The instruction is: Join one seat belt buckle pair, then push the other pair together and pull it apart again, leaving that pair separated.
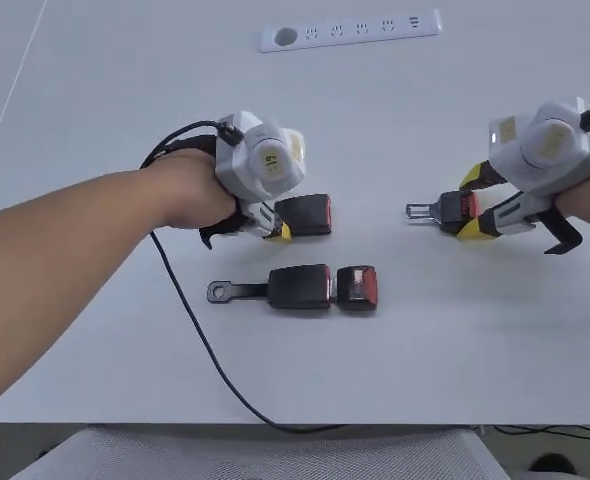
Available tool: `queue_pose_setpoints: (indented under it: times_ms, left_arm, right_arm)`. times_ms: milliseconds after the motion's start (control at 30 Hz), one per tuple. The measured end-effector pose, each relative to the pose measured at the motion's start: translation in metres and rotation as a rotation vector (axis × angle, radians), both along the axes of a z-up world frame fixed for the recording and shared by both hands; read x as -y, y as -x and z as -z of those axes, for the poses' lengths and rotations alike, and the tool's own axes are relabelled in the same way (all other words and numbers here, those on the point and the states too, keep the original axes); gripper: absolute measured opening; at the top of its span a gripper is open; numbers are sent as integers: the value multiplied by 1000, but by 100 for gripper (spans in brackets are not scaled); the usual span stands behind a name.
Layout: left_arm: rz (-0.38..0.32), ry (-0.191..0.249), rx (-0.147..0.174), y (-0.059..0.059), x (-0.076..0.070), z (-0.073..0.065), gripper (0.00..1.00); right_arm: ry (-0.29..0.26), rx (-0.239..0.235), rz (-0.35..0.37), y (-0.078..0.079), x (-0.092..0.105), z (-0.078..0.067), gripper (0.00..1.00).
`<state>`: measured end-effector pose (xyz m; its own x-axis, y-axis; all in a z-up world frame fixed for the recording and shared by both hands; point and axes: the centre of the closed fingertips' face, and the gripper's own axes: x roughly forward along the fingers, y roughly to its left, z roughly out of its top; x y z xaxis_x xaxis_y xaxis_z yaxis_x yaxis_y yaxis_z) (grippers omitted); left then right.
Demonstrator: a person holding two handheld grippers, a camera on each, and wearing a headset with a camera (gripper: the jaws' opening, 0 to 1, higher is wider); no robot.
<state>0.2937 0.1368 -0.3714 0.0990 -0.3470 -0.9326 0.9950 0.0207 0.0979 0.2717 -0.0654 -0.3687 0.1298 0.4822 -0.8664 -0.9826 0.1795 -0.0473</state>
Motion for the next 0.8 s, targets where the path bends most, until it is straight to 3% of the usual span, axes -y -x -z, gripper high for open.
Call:
queue_pose_setpoints:
  times_ms: [33,67,133,200,300,333,367,433,500,533,600,667,700,800]
  left_arm:
    - [8,4,-13,2,1,0,47]
    - [18,12,-4,3,1,-1,47]
    - [15,30,13,0,2,-2,51]
    - [-9,57,10,0,2,-5,55]
    - [-67,129,50,-6,5,-20,65]
    - [-131,151,18,-3,3,-26,65]
    - [-152,175,3,0,4,-30,64]
    - [-177,205,20,2,2,-39,65]
    - [-179,203,27,12,-4,-45,66]
    - [-205,214,46,16,-8,-49,69]
    - [-274,236,38,27,-16,-55,70]
    - [-321,255,75,35,-28,-61,75]
    - [-336,258,74,41,-33,-63,77]
    - [-386,285,78,58,-49,-70,81]
  right_arm:
    - [2,-6,6,0,1,0,46]
    - [4,-4,15,0,1,0,47]
    - [25,35,9,-2,2,-2,49]
    - [46,60,17,-1,4,-5,52]
    - [-17,67,72,3,-1,-20,54]
    - [-33,70,106,4,0,-25,55]
    - [-42,70,124,6,0,-29,55]
    - [-77,70,168,12,-2,-37,58]
    - [-88,78,178,18,-3,-43,61]
    - [-100,77,186,24,-4,-48,63]
    - [-122,84,211,33,-6,-55,65]
    - [-173,76,228,45,-12,-63,72]
    - [-203,64,234,51,-16,-67,74]
    - [-215,67,245,66,-14,-74,76]
